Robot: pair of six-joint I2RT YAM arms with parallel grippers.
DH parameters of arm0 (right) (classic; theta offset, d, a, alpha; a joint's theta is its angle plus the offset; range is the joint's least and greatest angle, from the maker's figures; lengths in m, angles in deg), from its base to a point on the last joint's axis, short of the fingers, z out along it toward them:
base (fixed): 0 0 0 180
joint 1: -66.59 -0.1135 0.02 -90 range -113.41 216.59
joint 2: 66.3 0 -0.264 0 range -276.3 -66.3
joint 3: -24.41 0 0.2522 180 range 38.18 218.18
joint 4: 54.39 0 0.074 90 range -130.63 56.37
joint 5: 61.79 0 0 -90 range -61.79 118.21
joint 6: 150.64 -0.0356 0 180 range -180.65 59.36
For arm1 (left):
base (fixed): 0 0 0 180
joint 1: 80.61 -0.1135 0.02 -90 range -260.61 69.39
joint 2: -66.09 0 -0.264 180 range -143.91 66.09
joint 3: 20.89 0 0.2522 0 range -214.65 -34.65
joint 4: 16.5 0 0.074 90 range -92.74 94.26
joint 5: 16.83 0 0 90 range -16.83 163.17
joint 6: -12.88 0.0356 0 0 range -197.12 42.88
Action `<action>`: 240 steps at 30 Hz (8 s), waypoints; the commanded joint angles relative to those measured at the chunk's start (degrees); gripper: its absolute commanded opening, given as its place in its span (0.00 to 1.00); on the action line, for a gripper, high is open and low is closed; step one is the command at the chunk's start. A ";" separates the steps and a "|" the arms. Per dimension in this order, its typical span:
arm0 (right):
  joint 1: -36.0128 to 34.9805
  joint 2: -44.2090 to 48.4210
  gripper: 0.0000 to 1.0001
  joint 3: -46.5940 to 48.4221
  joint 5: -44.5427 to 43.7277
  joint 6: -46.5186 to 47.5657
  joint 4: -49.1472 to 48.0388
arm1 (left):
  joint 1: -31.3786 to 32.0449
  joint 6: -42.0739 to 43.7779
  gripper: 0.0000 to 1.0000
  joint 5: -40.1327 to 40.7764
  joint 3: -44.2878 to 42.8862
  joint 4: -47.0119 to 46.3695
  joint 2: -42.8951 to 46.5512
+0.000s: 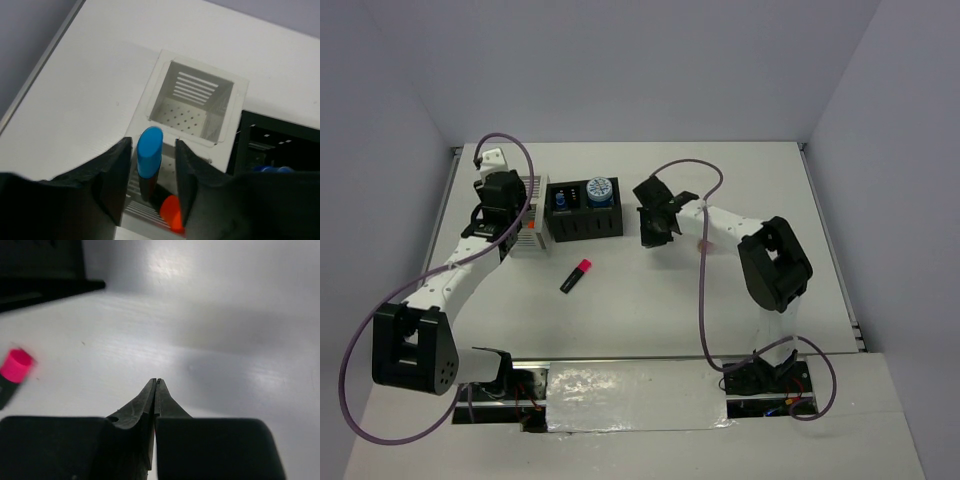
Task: Sort the stationery into containers
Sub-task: Place the pen in the storage box, then pick up the pen from the center of the board, then place the pen in the storage box, then pick up the stationery from the center of the board.
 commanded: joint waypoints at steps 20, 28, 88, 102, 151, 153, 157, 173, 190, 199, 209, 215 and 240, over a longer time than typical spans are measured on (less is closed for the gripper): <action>-0.80 23.70 0.50 -7.77 6.74 1.28 1.34 | 8.92 -4.07 0.99 -30.15 4.82 21.02 18.04; -0.80 26.87 0.63 -10.24 11.85 3.22 1.08 | 18.41 -7.05 0.99 -25.86 3.71 31.20 5.43; -0.97 33.12 0.76 -21.84 30.30 -13.83 -23.61 | 35.03 -20.24 0.00 -27.43 17.14 7.93 20.07; -6.69 21.17 0.67 -11.12 22.50 -13.13 -14.50 | 35.12 -18.84 0.00 -31.04 16.17 3.27 21.39; -16.97 -27.17 0.04 49.18 -0.27 2.87 -33.37 | 14.64 -16.82 0.99 2.28 -47.55 69.10 4.42; -16.97 -27.53 0.07 48.65 -1.24 2.87 -33.64 | 14.47 -16.03 0.99 1.66 -47.38 69.10 4.86; -17.32 -28.67 0.17 49.18 -2.83 3.39 -33.46 | 14.03 -14.45 0.99 -0.18 -45.88 68.31 6.44; -16.80 -13.05 1.00 46.29 -1.07 11.64 -33.03 | 13.67 -12.69 0.99 -5.72 -46.14 66.99 8.47; 16.06 42.59 1.00 12.03 -14.44 3.57 26.11 | 34.93 -6.01 0.99 -23.57 -34.37 28.26 -12.34; 18.53 57.37 1.00 3.91 -7.75 3.74 32.35 | 40.74 4.46 0.99 -30.42 -59.20 24.02 -40.99; 18.80 59.48 1.00 11.29 -8.63 5.41 36.23 | 41.62 3.84 0.99 -31.91 -65.22 18.58 -54.19; 18.71 57.29 1.00 14.37 -7.31 7.52 37.38 | 42.50 3.31 0.99 -31.04 -63.20 17.43 -55.34; 18.71 54.56 1.00 10.69 3.66 5.60 26.84 | 35.67 0.78 0.00 -14.17 -72.68 27.95 -36.12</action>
